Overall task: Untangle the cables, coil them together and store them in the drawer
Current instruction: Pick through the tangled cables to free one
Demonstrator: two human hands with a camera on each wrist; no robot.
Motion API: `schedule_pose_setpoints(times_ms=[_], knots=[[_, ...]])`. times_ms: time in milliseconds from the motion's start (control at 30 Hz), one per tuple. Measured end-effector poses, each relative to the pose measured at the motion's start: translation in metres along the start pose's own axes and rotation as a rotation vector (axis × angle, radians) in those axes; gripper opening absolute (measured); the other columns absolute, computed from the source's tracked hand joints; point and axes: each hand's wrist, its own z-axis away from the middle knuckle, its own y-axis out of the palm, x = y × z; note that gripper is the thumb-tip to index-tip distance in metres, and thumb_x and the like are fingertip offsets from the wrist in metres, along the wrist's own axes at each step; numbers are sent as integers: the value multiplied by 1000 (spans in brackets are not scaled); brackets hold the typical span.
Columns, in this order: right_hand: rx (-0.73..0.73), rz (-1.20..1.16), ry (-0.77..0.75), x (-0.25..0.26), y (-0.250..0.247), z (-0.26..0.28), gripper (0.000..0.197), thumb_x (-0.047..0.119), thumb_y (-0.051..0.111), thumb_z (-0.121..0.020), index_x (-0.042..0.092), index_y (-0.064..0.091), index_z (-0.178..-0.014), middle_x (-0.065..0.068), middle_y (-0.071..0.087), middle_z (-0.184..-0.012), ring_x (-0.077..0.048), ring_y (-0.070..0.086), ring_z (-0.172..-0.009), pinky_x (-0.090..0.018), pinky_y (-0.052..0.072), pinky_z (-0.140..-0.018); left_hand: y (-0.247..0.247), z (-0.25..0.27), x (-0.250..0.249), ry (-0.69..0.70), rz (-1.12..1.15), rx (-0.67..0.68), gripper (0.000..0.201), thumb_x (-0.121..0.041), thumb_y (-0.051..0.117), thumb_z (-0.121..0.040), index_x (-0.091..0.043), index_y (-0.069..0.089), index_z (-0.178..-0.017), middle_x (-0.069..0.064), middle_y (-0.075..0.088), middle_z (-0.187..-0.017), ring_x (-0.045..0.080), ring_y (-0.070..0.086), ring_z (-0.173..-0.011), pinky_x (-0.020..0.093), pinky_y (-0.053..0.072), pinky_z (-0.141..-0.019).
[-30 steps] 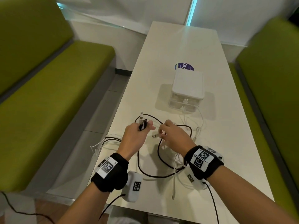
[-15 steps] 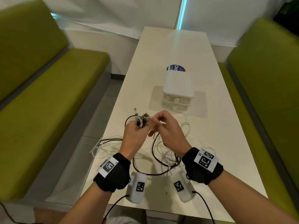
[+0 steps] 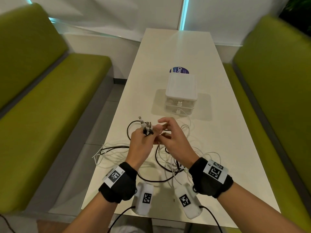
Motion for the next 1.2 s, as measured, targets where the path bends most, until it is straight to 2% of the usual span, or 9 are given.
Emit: schedule_pose_setpoints(times_ms=[100, 267, 467, 633, 733, 833, 967, 1033, 1200], knots=[[53, 89, 59, -4, 0, 1, 39, 5, 64, -92, 15, 38, -120, -7, 61, -93, -24, 66, -67, -15, 45, -52, -2, -2, 1, 34, -11, -117, 38, -39, 54, -95, -8, 73, -83, -2, 57, -58, 6, 50, -50, 20, 43, -54], [189, 298, 20, -9, 0, -1, 17, 27, 58, -99, 14, 57, -109, 5, 60, -62, -12, 59, -58, -25, 48, -60, 0, -3, -6, 50, 76, -148, 42, -25, 47, -101, 7, 64, -79, 18, 66, -81, 2, 63, -66, 11, 48, -57], [307, 703, -51, -18, -4, -6, 43, 45, 46, -101, 22, 50, -65, 6, 54, -57, -6, 49, -51, -27, 39, -58, -14, -8, -26, 114, 155, -163, 54, -39, 37, -102, -8, 59, -64, 3, 59, -53, 22, 60, -60, 25, 52, -73], [246, 674, -16, -30, -20, -8, 54, 45, 44, -102, 4, 43, -68, -20, 47, -64, -13, 39, -56, -35, 36, -59, -46, -24, -52, 84, 351, -148, 50, -44, 37, -101, -7, 54, -72, -7, 38, -46, 12, 28, -42, 25, 42, -48], [226, 717, -28, -24, -20, -16, 52, 45, 44, -102, 12, 39, -62, -6, 40, -56, -10, 35, -50, -29, 31, -56, -45, -23, -50, 59, 121, -19, 41, -41, 51, -96, -6, 67, -81, -9, 39, -48, 7, 26, -41, 22, 26, -42], [215, 791, -57, -18, -20, -22, 48, 43, 44, -102, 16, 42, -62, 1, 41, -50, -12, 37, -45, -30, 29, -51, -29, -19, -36, 54, -212, 53, 34, -43, 60, -87, -15, 77, -96, -13, 61, -62, -4, 52, -48, 11, 35, -45], [204, 864, -73, -12, -20, -28, 42, 40, 48, -102, 19, 55, -65, 0, 49, -54, -17, 43, -49, -29, 29, -51, -15, -23, -11, 29, -569, 156, 21, -26, 58, -96, -16, 74, -106, 2, 73, -104, 13, 65, -99, 29, 51, -86], [247, 928, -65, -11, -22, -28, 34, 29, 53, -99, 25, 61, -67, 0, 54, -59, -20, 49, -56, -31, 33, -55, -12, -23, -5, -14, -818, 234, 21, -17, 52, -93, -8, 69, -87, 8, 70, -93, 28, 63, -90, 37, 48, -78], [263, 842, -81, -19, -23, -20, 24, 36, 54, -99, 23, 72, -89, 1, 56, -59, -19, 51, -56, -33, 39, -59, -18, -21, -15, -20, -934, 246, 15, -16, 52, -91, -10, 57, -78, 1, 55, -70, 24, 49, -68, 27, 30, -52]])
